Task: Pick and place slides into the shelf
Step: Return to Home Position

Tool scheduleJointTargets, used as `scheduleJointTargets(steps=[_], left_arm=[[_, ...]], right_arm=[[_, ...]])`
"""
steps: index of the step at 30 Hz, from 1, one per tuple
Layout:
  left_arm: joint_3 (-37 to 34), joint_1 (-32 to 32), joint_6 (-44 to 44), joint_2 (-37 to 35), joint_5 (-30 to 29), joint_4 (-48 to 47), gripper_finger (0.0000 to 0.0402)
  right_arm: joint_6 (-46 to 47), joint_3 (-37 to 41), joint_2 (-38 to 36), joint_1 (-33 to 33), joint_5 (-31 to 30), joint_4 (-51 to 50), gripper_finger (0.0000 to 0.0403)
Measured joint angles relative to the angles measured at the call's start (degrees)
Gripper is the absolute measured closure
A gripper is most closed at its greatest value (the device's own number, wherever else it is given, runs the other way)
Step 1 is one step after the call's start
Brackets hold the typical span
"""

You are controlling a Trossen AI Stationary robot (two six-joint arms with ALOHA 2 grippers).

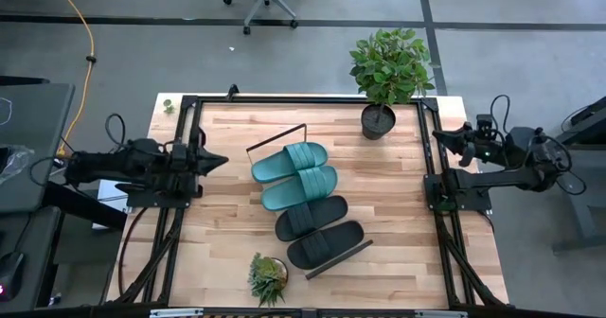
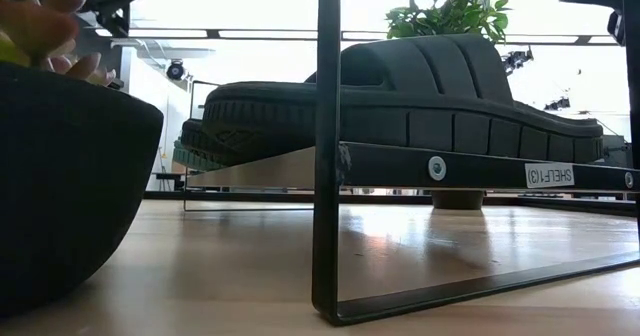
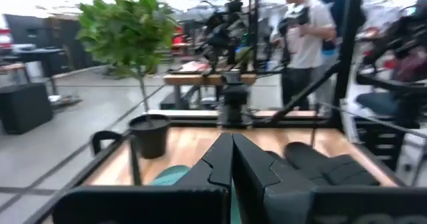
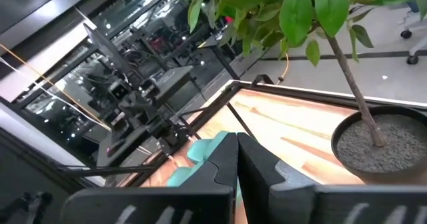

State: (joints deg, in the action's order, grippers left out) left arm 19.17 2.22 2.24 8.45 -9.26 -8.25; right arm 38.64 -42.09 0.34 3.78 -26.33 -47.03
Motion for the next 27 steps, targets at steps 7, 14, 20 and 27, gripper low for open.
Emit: scheduleJointTargets(steps=[7, 14, 20, 27], left_arm=[[-9.6, 0.0, 1.2, -4.2, 0.1, 16.8, 0.0402], [-15.3, 0.0, 1.2, -7.3, -0.3, 22.8, 0.0402], [-18.7, 0.0, 1.4, -8.1, -0.4, 27.9, 0.0401], [-18.6, 0.0, 0.0, -8.1, 0.8, 20.7, 0.0401]], right_arm=[[0.4, 0.0, 0.0, 0.0, 0.1, 1.0, 0.0403], [1.2, 0.0, 0.0, 0.0, 0.4, 1.0, 0.0403], [1.5, 0.0, 0.0, 0.0, 0.4, 0.7, 0.0403], [2.8, 0.0, 0.0, 0.0, 0.9, -0.3, 0.0403]])
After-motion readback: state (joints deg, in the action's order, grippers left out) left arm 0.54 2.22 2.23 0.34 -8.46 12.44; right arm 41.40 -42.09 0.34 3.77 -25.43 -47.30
